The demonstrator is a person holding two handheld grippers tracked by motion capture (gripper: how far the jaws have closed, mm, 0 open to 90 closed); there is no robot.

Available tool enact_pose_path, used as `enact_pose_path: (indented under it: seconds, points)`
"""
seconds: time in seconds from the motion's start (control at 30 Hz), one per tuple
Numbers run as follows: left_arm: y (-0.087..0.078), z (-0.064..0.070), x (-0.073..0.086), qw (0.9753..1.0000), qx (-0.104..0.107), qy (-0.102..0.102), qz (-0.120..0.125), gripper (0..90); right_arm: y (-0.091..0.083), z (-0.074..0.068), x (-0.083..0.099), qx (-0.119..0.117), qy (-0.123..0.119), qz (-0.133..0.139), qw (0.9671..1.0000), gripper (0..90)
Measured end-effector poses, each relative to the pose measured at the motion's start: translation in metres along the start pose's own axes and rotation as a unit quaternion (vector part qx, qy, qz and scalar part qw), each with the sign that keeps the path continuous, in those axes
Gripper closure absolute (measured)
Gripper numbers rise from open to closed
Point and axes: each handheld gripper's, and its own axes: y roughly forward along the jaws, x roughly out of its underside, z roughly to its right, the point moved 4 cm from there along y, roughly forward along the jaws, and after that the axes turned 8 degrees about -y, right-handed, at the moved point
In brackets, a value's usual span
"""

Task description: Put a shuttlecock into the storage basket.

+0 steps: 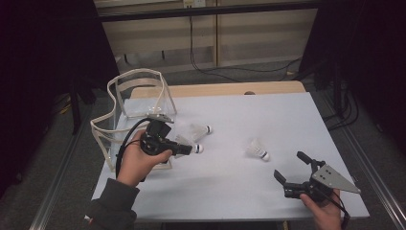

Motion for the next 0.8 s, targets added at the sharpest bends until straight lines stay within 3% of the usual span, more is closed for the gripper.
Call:
enact_pose_path:
  seconds: [0.8]
  points:
    - [-0.021,0.007,-0.019,0.9999,-0.007,0.013,0.002,89.6,0.0,-0.002,0.0,-0.001,-0.001,-0.001,1.0,0.5]
